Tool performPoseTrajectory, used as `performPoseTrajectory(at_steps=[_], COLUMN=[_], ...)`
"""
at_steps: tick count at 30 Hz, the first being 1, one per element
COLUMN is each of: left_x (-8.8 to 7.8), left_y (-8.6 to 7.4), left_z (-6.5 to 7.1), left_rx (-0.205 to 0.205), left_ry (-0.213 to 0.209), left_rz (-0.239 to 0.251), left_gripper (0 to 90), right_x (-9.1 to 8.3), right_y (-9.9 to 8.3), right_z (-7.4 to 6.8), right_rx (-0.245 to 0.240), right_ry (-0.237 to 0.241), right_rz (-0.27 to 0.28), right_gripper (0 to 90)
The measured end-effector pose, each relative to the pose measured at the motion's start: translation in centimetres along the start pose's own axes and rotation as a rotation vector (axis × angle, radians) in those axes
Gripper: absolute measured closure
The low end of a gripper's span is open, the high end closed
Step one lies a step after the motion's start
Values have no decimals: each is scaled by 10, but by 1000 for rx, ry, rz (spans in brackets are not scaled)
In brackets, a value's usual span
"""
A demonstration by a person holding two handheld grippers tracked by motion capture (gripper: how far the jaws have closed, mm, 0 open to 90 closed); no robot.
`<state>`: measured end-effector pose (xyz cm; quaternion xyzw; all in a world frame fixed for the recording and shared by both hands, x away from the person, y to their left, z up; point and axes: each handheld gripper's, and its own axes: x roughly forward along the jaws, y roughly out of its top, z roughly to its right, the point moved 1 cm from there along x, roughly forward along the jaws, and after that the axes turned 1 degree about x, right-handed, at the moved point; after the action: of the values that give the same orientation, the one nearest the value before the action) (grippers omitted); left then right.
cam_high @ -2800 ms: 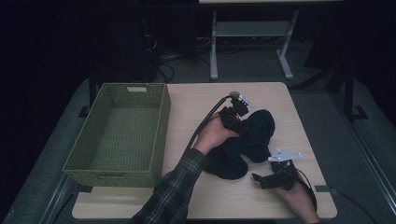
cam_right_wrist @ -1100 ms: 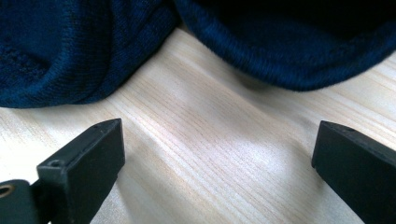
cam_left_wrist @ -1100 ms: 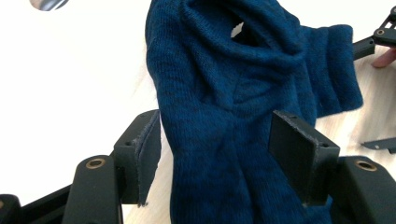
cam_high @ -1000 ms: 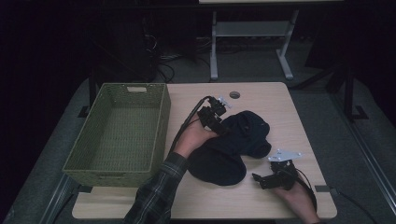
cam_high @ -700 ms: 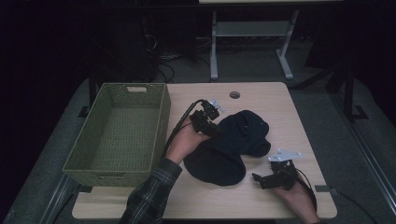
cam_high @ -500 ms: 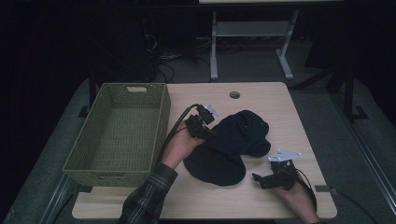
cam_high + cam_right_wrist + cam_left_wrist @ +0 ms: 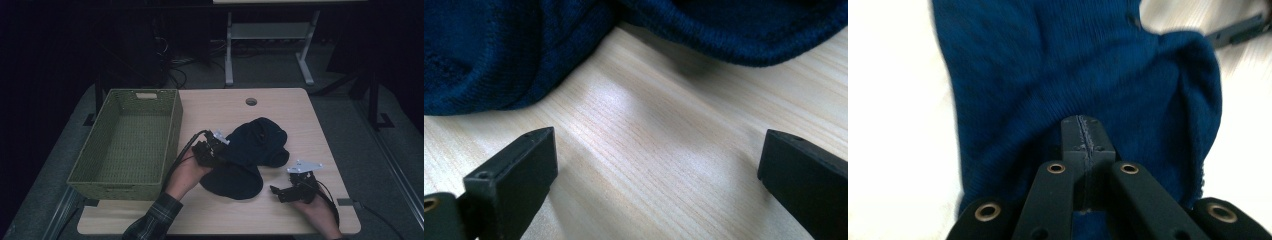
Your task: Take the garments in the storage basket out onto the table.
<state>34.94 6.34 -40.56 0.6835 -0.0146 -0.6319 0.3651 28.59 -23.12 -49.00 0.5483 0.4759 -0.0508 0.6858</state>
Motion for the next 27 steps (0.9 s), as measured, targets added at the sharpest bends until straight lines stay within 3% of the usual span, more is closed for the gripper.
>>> performPoseTrajectory(at_steps=[6, 12, 15, 20, 27], left_x=[11, 28, 35, 38, 42], left_y=[-19, -28, -31, -31, -27], left_z=[7, 5, 5, 11, 29], left_rx=[-7, -20, -19, -15, 21], left_ry=[4, 17, 6, -9, -50], left_rz=[-28, -81, -103, -97, -97], left_gripper=[899, 898, 898, 898, 898], right_x=[0, 0, 0, 0, 0], right_y=[0, 0, 0, 0, 0], right_z=[0, 0, 0, 0, 0], right_rx=[1, -1, 1, 1, 0], right_ry=[1, -1, 1, 1, 1], right_rz=[-1, -2, -2, -2, -2], right_gripper=[23, 23, 23, 23, 23])
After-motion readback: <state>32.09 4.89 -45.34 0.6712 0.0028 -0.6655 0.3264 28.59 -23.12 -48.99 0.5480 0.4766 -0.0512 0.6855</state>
